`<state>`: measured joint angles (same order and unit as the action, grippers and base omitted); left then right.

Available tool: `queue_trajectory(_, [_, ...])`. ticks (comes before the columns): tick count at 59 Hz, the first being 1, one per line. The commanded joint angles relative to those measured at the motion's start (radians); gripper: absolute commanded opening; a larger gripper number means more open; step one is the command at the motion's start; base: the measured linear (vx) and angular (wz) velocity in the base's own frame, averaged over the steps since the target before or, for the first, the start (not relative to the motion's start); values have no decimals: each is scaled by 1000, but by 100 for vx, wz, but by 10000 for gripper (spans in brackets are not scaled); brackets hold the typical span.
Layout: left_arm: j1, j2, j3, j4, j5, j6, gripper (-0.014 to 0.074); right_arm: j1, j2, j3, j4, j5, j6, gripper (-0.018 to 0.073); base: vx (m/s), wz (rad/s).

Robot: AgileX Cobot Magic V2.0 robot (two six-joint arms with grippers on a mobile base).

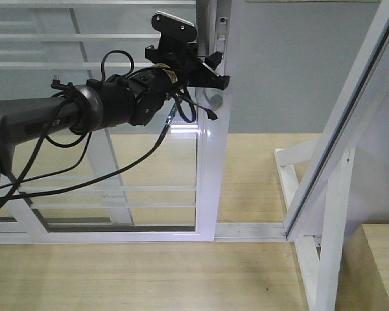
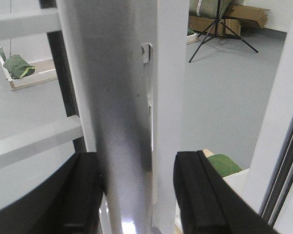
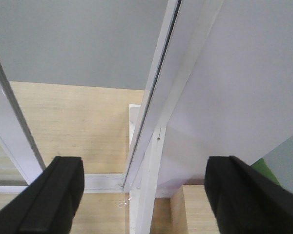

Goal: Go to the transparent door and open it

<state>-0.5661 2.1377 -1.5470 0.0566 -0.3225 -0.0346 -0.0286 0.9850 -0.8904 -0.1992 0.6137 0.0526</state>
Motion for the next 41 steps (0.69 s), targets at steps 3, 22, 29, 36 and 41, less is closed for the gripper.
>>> queue_trajectory(3, [-14, -18, -82, 5, -71, -8, 436, -6, 16, -28, -2, -75, -4, 564, 0, 0])
queue_trajectory(22, [-13, 48, -163, -23, -63, -7, 306, -6, 32, -28, 2, -78, -4, 564, 0, 0])
queue_trajectory(29, [-4, 50, -162, -90, -56, -5, 158, -6, 32, -28, 2, -77, -4, 564, 0, 0])
queue_trajectory(36, [1, 50, -162, -89, -64, 1, 30, -6, 32, -28, 1, -76, -4, 564, 0, 0])
queue_trajectory(41, [6, 50, -162, -89, -64, 22, -9, -6, 32, -28, 1, -76, -4, 564, 0, 0])
